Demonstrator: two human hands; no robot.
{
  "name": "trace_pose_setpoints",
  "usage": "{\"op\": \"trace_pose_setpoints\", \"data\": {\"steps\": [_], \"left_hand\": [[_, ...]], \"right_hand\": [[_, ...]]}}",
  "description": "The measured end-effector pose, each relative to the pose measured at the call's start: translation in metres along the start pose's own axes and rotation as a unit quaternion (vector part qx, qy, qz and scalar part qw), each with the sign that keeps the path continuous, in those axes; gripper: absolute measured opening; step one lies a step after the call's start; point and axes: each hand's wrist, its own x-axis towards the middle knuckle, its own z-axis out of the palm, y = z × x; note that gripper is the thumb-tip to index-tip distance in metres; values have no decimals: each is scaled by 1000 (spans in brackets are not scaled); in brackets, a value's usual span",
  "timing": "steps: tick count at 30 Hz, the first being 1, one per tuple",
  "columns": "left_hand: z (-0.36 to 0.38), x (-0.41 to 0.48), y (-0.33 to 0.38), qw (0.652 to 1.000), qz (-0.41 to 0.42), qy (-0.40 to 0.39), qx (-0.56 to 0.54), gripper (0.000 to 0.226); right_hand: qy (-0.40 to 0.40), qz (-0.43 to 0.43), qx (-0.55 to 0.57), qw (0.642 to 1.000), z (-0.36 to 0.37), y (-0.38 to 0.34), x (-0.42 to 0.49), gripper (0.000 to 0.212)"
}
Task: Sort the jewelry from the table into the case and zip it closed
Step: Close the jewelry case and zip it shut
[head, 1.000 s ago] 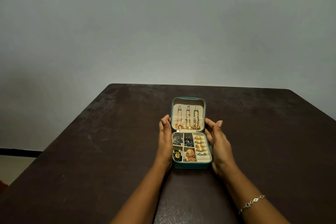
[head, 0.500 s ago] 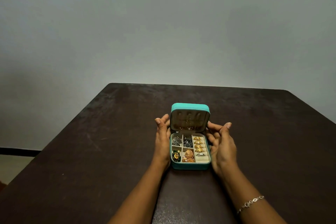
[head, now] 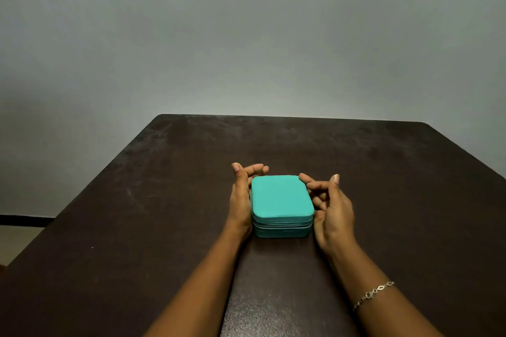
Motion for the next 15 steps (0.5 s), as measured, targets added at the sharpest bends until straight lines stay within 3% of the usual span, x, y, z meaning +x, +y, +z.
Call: {"op": "trace_pose_setpoints", "data": {"steps": [7,12,14,15], "left_hand": [[2,-6,1,999,-8,-23,39,65],[-5,-3,3,997,-15,-14,78,67],[-12,0,5,994,0,2,112,54],[-15,0,6,992,7,6,124,46]], "right_hand": [[-71,-5,-40,997,-6,2,1,11],[-153,-17,-135,979,-16,-3,-2,28],[-235,-23,-223,946,-27,-11,0,53],[-285,-30,-299,910,-32,-15,1,67]]}}
